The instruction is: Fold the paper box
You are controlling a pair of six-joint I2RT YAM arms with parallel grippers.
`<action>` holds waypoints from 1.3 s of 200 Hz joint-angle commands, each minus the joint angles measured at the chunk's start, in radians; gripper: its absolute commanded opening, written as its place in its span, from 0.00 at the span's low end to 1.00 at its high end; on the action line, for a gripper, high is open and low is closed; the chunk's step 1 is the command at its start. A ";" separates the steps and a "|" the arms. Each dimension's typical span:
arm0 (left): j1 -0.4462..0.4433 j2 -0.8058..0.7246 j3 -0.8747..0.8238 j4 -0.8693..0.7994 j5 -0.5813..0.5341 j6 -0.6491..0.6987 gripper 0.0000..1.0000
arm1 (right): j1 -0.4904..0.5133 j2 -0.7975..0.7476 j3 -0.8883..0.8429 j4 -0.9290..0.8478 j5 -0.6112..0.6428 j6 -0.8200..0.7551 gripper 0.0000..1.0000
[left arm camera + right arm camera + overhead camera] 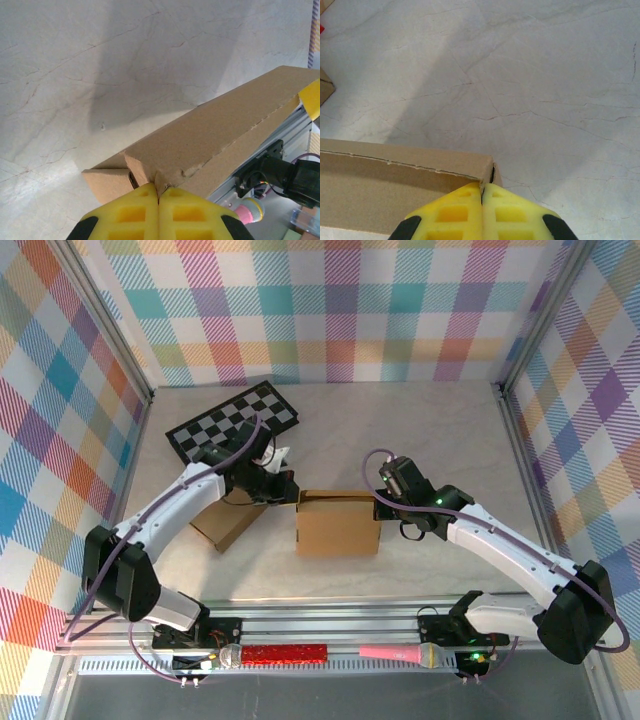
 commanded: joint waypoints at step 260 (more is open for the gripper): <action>-0.386 -0.334 -0.361 0.353 -0.534 -0.027 0.00 | 0.059 -0.179 -0.017 -0.149 -0.155 0.263 0.40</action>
